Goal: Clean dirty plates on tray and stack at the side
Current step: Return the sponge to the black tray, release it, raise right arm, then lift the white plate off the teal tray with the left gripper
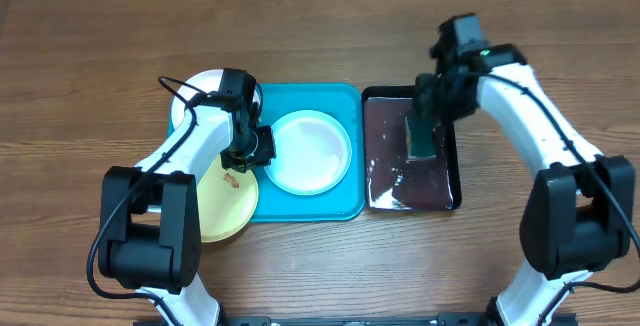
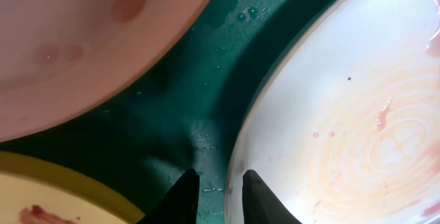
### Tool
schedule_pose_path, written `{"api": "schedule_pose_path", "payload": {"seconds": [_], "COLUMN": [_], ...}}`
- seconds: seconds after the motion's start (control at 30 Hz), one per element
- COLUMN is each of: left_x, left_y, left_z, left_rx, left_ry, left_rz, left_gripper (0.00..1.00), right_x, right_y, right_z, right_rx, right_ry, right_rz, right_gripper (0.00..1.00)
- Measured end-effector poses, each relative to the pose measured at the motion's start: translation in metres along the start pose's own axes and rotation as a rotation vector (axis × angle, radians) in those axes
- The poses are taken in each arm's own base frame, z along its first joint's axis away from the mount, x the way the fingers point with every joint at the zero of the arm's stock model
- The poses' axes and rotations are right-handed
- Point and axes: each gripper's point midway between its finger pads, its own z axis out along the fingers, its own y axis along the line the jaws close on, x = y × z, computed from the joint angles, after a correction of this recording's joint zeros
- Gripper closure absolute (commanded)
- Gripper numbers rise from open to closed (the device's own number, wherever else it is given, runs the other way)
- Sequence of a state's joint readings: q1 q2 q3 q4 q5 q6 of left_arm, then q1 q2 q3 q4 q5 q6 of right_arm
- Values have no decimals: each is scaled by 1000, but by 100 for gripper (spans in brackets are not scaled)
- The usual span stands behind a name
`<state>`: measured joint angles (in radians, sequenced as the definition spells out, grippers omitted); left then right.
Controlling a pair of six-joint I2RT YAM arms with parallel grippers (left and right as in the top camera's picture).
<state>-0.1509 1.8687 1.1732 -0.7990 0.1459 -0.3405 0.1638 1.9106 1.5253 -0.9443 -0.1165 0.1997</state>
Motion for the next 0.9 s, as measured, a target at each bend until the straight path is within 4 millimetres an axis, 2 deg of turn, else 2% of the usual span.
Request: {"api": "schedule_pose_path", "payload": {"seconds": [0.1,0.2,0.27,0.4,0.57,0.67,0.9], "left_x": [3,5,5,4,8,0,-34], "left_y": [2,2,2,0,0,-3,-5], "left_z": [4,6,6,6,-2,-14,-54], "left_rx": [-1,-1,3,14,3,-8,-64], "left_ry": [3,9,7,7,36,26,-66], "left_rz": [-2,-5,-6,-17,-23,-22,-11], "left_gripper": [87,91,96,96,96,96,96], "right_x": [-10,-9,-9,-12,-13,-13,-14], "right_y": [-20,-43,-55,-73,-82,-81,-81], "right_z": [-6,-9,-11,-14,-15,-15,-15], "right_rx": [4,22,30,40,44,44,44], "right_ry": [-17,-2,0,-8,-13,-13,-15], "right_rz": [57,118,147,187,206,206,205], "right_gripper": [26,0,0,0,0,0,0]}}
